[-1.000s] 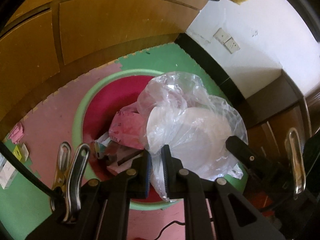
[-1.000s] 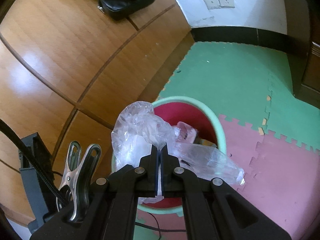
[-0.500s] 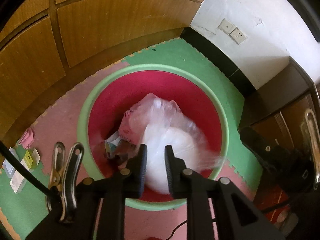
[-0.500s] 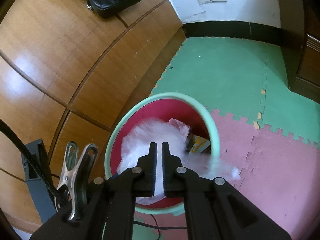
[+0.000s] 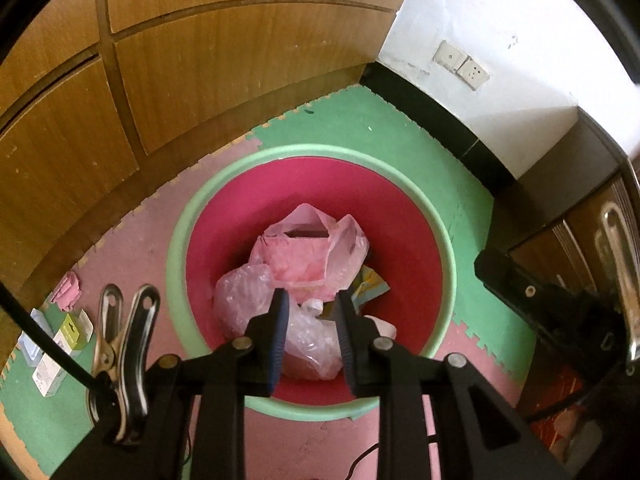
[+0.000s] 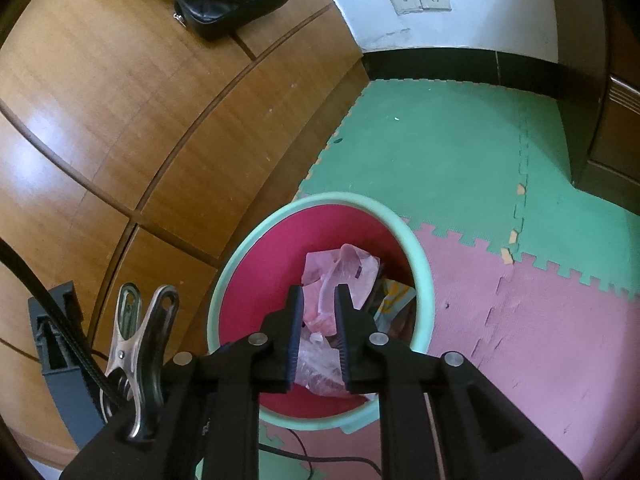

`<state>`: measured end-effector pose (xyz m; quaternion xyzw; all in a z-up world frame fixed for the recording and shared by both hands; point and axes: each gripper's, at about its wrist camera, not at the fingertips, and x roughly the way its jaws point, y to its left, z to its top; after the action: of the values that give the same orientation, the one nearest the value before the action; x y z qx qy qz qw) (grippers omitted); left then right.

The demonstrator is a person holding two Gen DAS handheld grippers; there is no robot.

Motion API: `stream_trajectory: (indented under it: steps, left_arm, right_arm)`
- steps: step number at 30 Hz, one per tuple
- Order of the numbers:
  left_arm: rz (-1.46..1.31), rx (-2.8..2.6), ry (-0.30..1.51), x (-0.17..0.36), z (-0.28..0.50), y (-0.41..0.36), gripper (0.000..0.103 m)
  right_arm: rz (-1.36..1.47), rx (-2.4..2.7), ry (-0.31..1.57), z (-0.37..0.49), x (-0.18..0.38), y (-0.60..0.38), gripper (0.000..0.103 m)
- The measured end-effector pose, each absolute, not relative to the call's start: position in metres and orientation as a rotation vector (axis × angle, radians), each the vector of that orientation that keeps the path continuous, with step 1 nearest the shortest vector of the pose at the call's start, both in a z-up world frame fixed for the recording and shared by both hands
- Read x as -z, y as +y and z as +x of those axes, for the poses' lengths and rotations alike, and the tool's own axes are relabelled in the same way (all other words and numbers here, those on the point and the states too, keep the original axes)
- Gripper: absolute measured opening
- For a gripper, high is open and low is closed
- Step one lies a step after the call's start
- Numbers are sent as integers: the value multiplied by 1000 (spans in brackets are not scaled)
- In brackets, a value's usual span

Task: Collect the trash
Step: 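Move both grippers away from the bucket toward the selfie stick box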

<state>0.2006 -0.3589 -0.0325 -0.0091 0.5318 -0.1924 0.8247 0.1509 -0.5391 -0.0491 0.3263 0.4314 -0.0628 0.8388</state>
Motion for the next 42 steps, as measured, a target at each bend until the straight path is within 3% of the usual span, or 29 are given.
stream_trajectory:
  steps: [42]
  left_arm:
    - [-91, 337, 1094, 6, 198, -311, 23]
  right_arm:
    - [644, 46, 922, 162, 36, -504, 21]
